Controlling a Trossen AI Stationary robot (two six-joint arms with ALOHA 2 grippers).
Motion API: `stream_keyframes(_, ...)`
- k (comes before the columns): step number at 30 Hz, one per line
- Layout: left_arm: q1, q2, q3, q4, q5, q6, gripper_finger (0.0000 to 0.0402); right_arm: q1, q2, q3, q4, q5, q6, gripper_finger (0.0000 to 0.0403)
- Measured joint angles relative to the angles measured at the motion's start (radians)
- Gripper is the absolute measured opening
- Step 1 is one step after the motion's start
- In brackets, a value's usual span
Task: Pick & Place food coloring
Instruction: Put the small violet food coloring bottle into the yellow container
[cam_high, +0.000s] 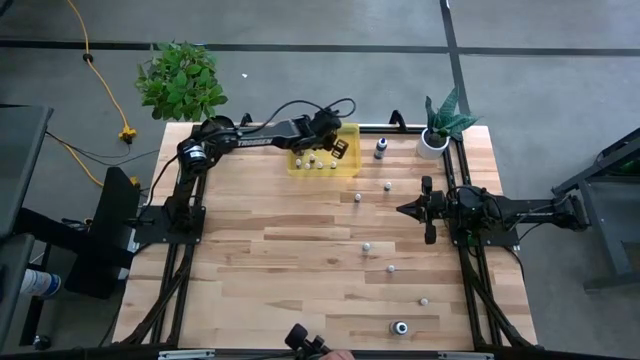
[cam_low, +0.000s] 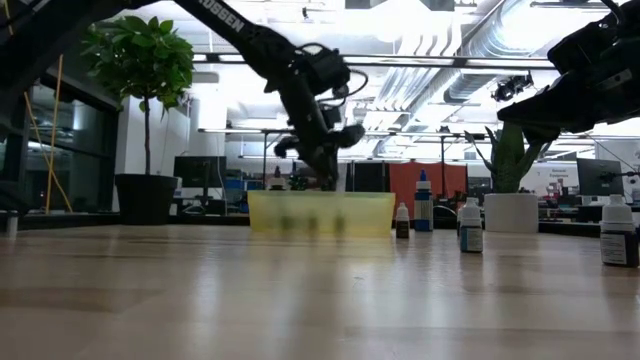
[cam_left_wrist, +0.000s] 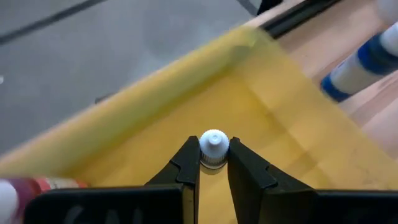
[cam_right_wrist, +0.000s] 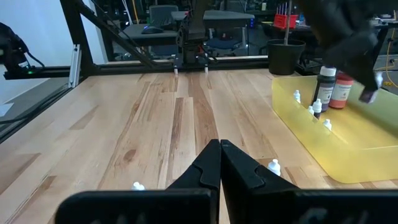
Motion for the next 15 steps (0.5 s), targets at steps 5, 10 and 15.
stream_keyframes(5,0.007,-0.001,0.092,-0.033,0.010,0.117,0.0047,0.000,0.000,0.000,0.000,0.000,0.000,0.0000)
stream_keyframes(10,0.010,0.013,0.118,-0.001,0.087,0.244,0.0047,0.000,0.000,0.000,0.000,0.000,0.000,0.0000)
stream_keyframes(15,0.001,0.061,0.118,0.037,0.262,0.345,0.0047,0.000,0.000,0.000,0.000,0.000,0.000,0.0000)
